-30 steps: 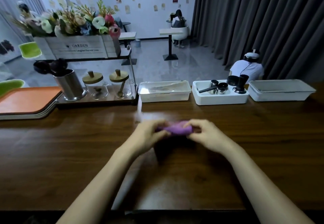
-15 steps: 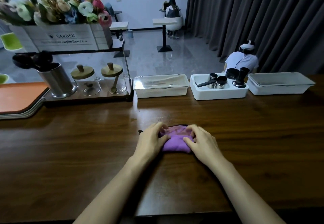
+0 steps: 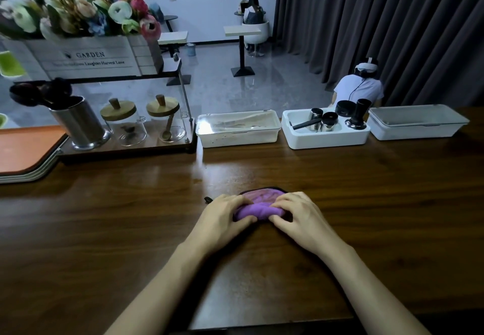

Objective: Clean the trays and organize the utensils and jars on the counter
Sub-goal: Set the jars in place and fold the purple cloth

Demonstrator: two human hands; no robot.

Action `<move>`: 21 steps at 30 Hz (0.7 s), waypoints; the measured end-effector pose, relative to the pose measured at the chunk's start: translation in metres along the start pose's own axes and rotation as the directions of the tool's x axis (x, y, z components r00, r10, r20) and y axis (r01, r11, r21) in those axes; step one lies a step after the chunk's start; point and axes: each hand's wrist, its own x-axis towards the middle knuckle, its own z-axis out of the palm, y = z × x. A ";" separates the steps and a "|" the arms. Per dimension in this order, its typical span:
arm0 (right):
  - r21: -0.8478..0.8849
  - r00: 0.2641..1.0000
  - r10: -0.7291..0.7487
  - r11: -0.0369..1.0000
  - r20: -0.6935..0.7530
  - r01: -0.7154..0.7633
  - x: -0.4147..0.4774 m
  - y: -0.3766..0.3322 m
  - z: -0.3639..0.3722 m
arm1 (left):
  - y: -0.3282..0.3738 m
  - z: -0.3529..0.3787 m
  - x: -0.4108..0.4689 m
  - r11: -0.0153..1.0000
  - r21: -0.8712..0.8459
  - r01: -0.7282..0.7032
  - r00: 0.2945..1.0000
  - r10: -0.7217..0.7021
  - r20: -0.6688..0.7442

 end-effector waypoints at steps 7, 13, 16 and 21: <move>0.063 0.981 0.183 0.982 -0.072 -0.178 0.016 0.002 0.005 | 0.004 0.005 0.021 0.964 -0.163 0.212 0.971 -0.226 -0.074; 0.027 0.963 0.094 0.996 -0.251 -0.091 0.015 -0.002 0.023 | 0.003 0.019 0.033 0.959 -0.114 0.258 0.952 -0.272 -0.137; -0.065 0.992 -0.038 0.997 -0.119 0.030 0.010 0.006 0.026 | 0.005 0.022 0.031 0.967 -0.083 0.240 0.943 -0.253 -0.216; -0.126 0.994 0.009 0.992 -0.108 -0.022 0.029 0.019 0.025 | -0.001 0.030 0.033 0.985 -0.067 0.158 0.924 -0.171 -0.342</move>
